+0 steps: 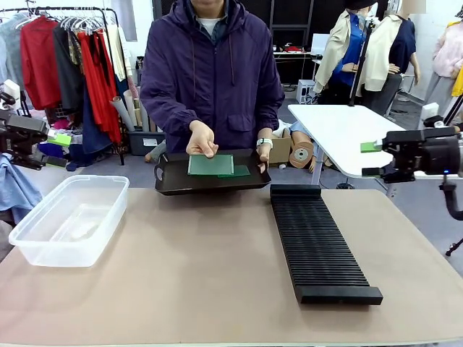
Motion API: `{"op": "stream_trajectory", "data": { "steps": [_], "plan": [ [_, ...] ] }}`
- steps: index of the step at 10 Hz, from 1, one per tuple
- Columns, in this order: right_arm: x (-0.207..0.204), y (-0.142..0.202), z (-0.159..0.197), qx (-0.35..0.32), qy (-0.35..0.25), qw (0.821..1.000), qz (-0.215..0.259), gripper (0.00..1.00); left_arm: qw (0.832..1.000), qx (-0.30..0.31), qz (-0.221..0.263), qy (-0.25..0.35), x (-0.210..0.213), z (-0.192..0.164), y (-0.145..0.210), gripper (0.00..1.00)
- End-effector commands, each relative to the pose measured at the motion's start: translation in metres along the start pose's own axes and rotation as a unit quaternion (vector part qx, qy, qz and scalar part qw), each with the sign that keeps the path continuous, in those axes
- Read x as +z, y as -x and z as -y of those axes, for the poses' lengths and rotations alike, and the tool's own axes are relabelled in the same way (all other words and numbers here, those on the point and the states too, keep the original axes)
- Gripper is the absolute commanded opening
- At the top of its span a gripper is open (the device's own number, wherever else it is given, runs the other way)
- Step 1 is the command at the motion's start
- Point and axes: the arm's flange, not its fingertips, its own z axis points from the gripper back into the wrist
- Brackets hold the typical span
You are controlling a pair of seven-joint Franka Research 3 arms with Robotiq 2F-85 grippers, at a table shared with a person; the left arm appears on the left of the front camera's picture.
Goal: Sort PCBs into racks and boxes based on the side picked up.
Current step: Pick up the Blank PCB handed by the Human.
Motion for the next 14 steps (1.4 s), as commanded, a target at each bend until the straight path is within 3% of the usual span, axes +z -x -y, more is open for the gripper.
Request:
{"op": "stream_trajectory", "data": {
  "steps": [1, 10, 14],
  "plan": [
    [-0.029, 0.0, 0.012, 0.017, -0.01, 1.0, 0.001, 1.0, 1.0, 0.001, -0.001, 0.004, 0.001, 0.0, 0.001, 1.0],
    [-0.14, -0.018, 0.075, -0.013, -0.074, 0.992, -0.097, 1.0, 1.0, 0.001, -0.001, 0.004, 0.001, 0.0, 0.001, 1.0],
    [-0.178, -0.034, 0.073, -0.012, -0.131, 0.986, -0.107, 1.0, 1.0, 0.001, -0.001, 0.004, 0.001, 0.0, 0.001, 1.0]
  ]
}}
